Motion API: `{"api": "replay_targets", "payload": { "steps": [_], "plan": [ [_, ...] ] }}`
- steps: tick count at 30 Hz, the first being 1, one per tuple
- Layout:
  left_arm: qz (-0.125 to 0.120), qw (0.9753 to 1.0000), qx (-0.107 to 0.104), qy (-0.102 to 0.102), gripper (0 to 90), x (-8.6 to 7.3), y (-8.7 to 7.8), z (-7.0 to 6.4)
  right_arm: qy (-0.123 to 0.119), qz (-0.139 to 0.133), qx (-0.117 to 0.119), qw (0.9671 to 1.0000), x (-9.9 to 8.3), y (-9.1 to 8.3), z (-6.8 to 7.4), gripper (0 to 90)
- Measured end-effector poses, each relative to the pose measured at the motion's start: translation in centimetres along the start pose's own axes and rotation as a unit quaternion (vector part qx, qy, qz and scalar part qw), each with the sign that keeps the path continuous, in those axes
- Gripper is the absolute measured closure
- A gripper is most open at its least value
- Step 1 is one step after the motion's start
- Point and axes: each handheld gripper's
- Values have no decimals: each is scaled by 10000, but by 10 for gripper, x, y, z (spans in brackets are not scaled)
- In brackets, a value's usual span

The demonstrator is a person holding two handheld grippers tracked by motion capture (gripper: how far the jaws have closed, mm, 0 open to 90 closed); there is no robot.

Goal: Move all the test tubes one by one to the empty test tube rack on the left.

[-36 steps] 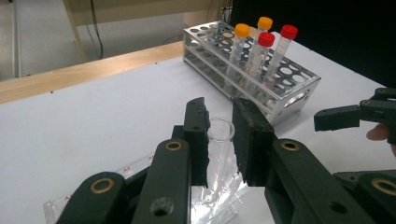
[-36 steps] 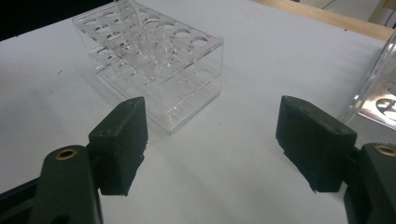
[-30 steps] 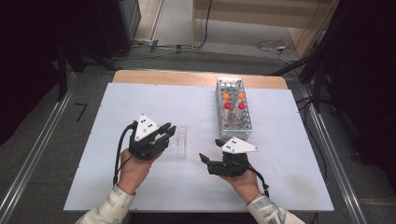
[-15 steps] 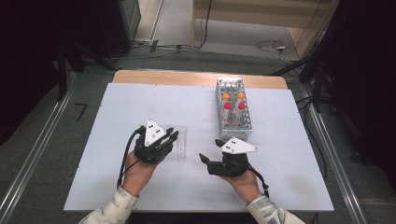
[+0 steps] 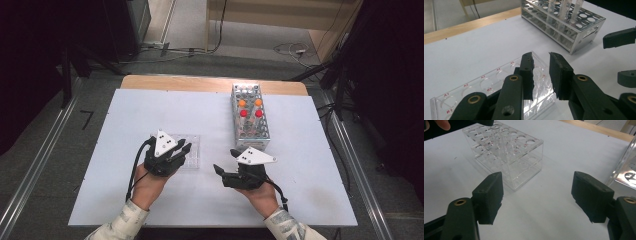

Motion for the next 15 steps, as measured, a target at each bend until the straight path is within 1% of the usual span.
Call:
{"api": "replay_targets", "payload": {
  "steps": [4, 6, 9, 12, 14, 15],
  "plan": [
    [-28, 10000, -18, -40, 713, 1, -1, 1, -2, 3, 2, 10000, 0, 0, 0, 243],
    [-69, 9999, -48, -87, 676, 1, -2, 2, -3, -4, 2, 10000, 0, 0, 0, 244],
    [-89, 9997, -89, -196, 580, 2, -3, 2, 8, -12, -11, 10000, 0, 0, -1, 245],
    [-96, 9995, -64, -301, 459, 2, -2, 3, 12, -19, -29, 10000, 0, 0, -2, 247],
    [-107, 9989, -142, -443, 368, 3, -2, 4, 39, -27, -49, 10000, 0, -1, -2, 248],
    [-116, 9985, -147, -505, 330, 3, -2, 5, 24, -32, -56, 10000, 0, -1, -3, 248]
  ]
}}
Point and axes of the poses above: each handheld gripper's, and its own axes: y roughly forward along the jaws, x roughly out of its top, z roughly to its left, and after that the axes turned 2 degrees about -x, right-handed
